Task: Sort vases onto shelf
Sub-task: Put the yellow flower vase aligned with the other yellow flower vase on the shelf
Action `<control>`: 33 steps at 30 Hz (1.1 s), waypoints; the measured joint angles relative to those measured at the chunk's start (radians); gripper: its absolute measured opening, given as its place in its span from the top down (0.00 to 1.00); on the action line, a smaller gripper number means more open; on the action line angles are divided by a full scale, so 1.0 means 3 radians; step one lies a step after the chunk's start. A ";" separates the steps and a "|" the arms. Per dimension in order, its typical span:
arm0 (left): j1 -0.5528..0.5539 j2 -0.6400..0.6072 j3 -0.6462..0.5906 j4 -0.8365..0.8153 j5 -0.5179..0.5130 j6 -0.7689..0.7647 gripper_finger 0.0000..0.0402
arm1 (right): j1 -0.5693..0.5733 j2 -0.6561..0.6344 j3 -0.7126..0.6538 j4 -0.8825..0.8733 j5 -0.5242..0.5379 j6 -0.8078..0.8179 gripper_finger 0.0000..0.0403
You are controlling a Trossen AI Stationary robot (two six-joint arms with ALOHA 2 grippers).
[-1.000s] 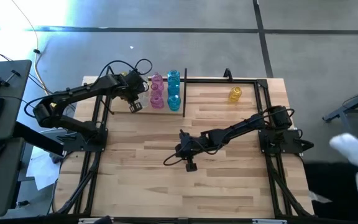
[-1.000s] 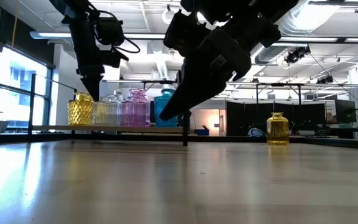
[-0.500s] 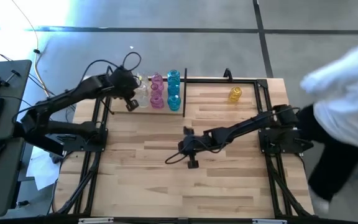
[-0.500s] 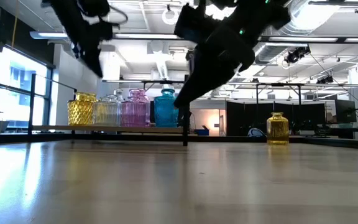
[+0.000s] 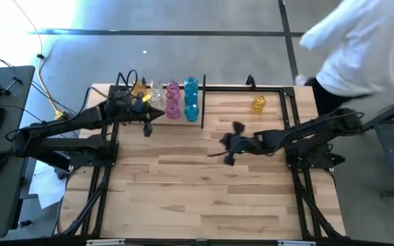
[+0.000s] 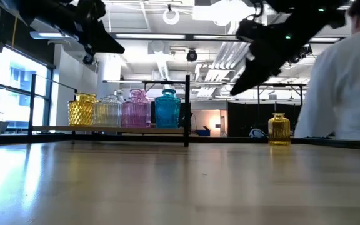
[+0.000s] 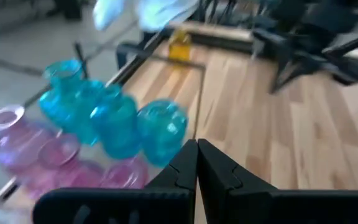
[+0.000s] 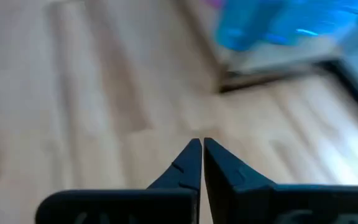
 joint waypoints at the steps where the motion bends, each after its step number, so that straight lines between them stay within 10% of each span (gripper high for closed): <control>1: -0.0051 -0.0031 -0.0096 0.0156 -0.0007 -0.0004 1.00 | -0.0001 -0.0143 -0.0119 -0.0021 0.0124 0.0116 1.00; 12: -0.0388 -0.0063 -0.1247 0.2119 0.0020 -0.0415 1.00 | -0.0333 -0.1470 -0.0849 -0.0641 0.1421 0.1452 1.00; 33: -0.0405 -0.0063 -0.1674 0.2786 -0.0029 -0.0518 1.00 | -0.2136 -0.1368 -0.0873 -0.0572 0.0809 0.1464 0.32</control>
